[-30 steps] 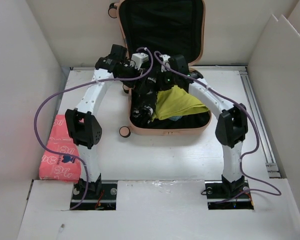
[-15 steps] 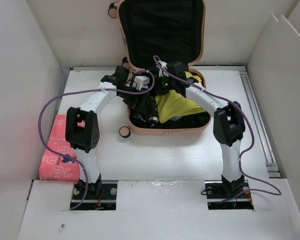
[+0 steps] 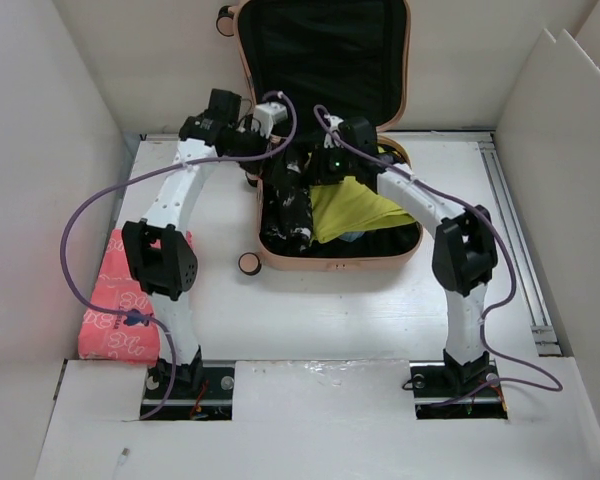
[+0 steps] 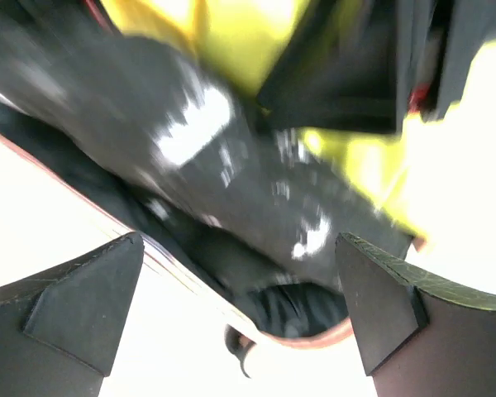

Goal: Pack the luggage

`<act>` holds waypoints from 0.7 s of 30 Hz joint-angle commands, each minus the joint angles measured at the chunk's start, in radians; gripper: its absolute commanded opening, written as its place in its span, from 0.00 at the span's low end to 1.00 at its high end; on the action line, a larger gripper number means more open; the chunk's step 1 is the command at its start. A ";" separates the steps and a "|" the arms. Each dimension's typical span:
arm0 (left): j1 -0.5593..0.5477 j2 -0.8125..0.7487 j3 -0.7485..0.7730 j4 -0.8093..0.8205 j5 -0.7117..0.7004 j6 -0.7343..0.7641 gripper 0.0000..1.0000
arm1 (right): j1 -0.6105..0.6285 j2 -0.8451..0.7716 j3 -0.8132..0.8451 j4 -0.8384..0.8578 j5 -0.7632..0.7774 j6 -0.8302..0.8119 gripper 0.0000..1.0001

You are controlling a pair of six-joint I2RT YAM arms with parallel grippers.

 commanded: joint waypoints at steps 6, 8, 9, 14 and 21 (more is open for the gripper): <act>0.000 0.135 0.215 -0.025 -0.013 -0.126 1.00 | -0.071 -0.215 0.028 -0.156 0.161 -0.095 0.50; -0.009 0.185 0.215 -0.036 -0.013 -0.126 1.00 | -0.083 -0.283 -0.034 -0.219 0.227 -0.119 0.50; -0.009 0.198 0.215 -0.036 -0.042 -0.126 1.00 | -0.083 -0.310 -0.067 -0.234 0.253 -0.130 0.51; -0.020 0.276 0.215 0.043 -0.096 -0.158 1.00 | -0.112 -0.476 -0.306 -0.271 0.376 -0.107 0.48; -0.020 0.382 0.248 0.107 -0.105 -0.200 1.00 | -0.154 -0.506 -0.596 -0.143 0.335 -0.043 0.46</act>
